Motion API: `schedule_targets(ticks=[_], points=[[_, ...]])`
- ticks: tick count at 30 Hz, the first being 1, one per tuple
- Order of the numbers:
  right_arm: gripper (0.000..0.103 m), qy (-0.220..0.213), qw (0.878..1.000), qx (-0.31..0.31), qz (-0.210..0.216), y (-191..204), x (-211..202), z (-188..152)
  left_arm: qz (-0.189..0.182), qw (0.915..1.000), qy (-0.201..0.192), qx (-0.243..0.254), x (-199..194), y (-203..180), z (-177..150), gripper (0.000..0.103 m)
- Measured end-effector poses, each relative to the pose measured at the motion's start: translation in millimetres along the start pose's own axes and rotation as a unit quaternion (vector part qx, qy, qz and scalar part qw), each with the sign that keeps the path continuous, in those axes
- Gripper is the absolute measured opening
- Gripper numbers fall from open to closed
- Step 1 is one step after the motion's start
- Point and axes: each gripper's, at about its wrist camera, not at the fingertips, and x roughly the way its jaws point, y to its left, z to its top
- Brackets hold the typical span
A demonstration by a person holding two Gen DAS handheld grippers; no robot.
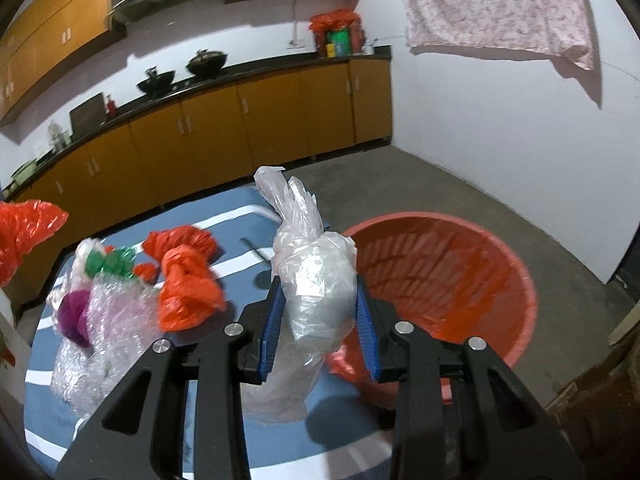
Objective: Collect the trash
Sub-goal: 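Carry both bags over the orange basket and open both tools to drop them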
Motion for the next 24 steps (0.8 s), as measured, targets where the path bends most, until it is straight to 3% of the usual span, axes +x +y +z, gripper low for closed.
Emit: schedule_targets(ticks=[5, 13, 24], points=[[0.035, -0.008, 0.999, 0.018, -0.032, -30, -10, 8, -0.07, 0.9974, 0.0, 0.019, 8, -63, 3, 0.023], [0.035, -0.013, 0.997, 0.045, -0.067, -74, -12, 15, -0.163, 0.9854, 0.023, 0.045, 49, -165, -20, 0.023], [0.035, -0.006, 0.994, 0.086, -0.07, -113, 19, 22, -0.213, 0.9719, 0.079, 0.061, 121, -232, -48, 0.023]])
